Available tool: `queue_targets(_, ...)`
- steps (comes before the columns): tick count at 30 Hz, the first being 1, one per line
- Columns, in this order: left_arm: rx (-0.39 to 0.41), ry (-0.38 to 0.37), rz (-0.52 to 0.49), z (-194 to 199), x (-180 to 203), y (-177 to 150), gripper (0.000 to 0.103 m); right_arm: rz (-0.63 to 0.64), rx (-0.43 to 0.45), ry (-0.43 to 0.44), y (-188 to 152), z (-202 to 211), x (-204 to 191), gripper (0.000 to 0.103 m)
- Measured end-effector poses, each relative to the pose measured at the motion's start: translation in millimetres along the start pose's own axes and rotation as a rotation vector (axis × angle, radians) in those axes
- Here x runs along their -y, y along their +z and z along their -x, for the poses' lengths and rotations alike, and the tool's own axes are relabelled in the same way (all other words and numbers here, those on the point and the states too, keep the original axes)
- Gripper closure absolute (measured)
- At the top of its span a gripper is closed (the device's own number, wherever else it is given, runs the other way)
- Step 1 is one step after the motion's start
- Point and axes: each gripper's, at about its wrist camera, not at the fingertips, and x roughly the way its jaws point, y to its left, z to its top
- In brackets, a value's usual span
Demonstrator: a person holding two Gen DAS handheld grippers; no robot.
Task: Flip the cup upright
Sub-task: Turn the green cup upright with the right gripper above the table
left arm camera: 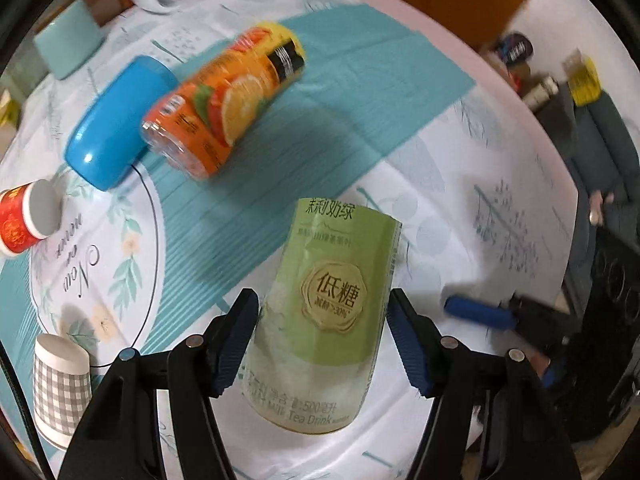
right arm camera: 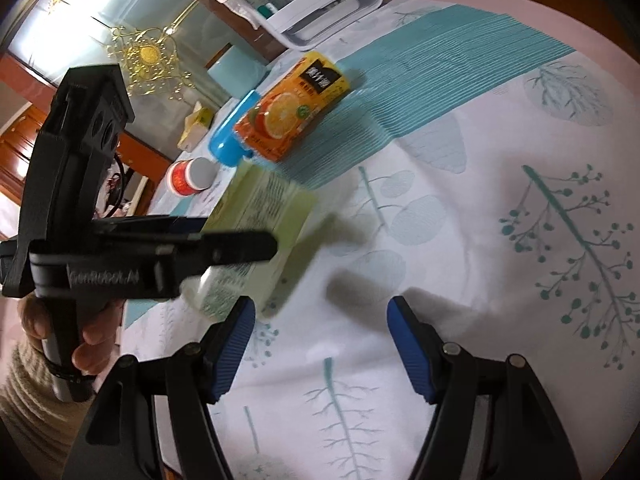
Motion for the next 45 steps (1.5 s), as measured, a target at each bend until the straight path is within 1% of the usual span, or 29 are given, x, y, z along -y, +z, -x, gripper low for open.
queue_targets(2, 0.054, 0.001, 0.027, 9, -2, -4, 0.039, 0.014, 0.001, 0.019, 0, 0, -4, 0.034)
queue_targets(5, 0.114, 0.003, 0.076, 16, -4, -8, 0.039, 0.044, 0.012, 0.041, 2, 1, -10, 0.034)
queue_targets(10, 0.220, -0.012, 0.209, 26, -13, -20, 0.041, 0.114, 0.041, 0.076, 7, -3, -22, 0.034)
queue_targets(12, 0.246, -0.021, 0.262, 28, -19, -26, 0.041, 0.152, 0.051, 0.083, 8, -6, -28, 0.034)
queue_targets(14, 0.274, -0.020, 0.294, 31, -22, -31, 0.041, 0.197, 0.062, 0.085, 9, -10, -35, 0.041)
queue_targets(15, 0.292, -0.019, 0.313, 33, -23, -34, 0.041, 0.206, 0.058, 0.089, 9, -11, -37, 0.049)
queue_targets(16, 0.302, -0.022, 0.322, 34, -23, -37, 0.041, 0.217, 0.055, 0.094, 10, -14, -38, 0.054)
queue_targets(18, 0.323, -0.025, 0.336, 35, -23, -41, 0.041, 0.236, 0.055, 0.084, 11, -16, -41, 0.056)
queue_targets(20, 0.343, -0.031, 0.344, 36, -22, -45, 0.041, 0.244, 0.054, 0.066, 12, -18, -41, 0.056)
queue_targets(22, 0.349, -0.059, 0.360, 36, -22, -52, 0.042, 0.242, 0.050, 0.056, 13, -19, -40, 0.056)
queue_targets(23, 0.351, -0.062, 0.366, 36, -21, -54, 0.042, 0.241, 0.046, 0.054, 13, -19, -39, 0.056)
queue_targets(26, 0.362, -0.040, 0.362, 39, -17, -61, 0.042, 0.251, 0.035, 0.052, 8, -19, -39, 0.056)
queue_targets(28, 0.365, -0.008, 0.353, 44, -12, -65, 0.043, 0.261, 0.028, 0.054, 5, -18, -41, 0.056)
queue_targets(30, 0.363, 0.041, 0.338, 49, -4, -69, 0.043, 0.272, 0.025, 0.054, 3, -17, -43, 0.056)
queue_targets(31, 0.352, 0.077, 0.328, 52, 0, -70, 0.043, 0.277, 0.022, 0.054, 2, -17, -44, 0.056)
queue_targets(34, 0.328, 0.121, 0.319, 59, 8, -77, 0.043, 0.284, 0.002, 0.066, -3, -14, -45, 0.056)
queue_targets(36, 0.322, 0.123, 0.317, 64, 13, -83, 0.043, 0.304, -0.012, 0.069, -8, -12, -48, 0.056)
queue_targets(39, 0.293, 0.133, 0.312, 67, 20, -91, 0.043, 0.357, -0.034, 0.058, -18, -7, -54, 0.056)
queue_targets(43, 0.253, 0.126, 0.320, 65, 24, -100, 0.043, 0.437, -0.057, 0.036, -29, -2, -60, 0.056)
queue_targets(45, 0.236, 0.121, 0.327, 61, 24, -102, 0.043, 0.456, -0.060, 0.031, -32, -1, -60, 0.056)
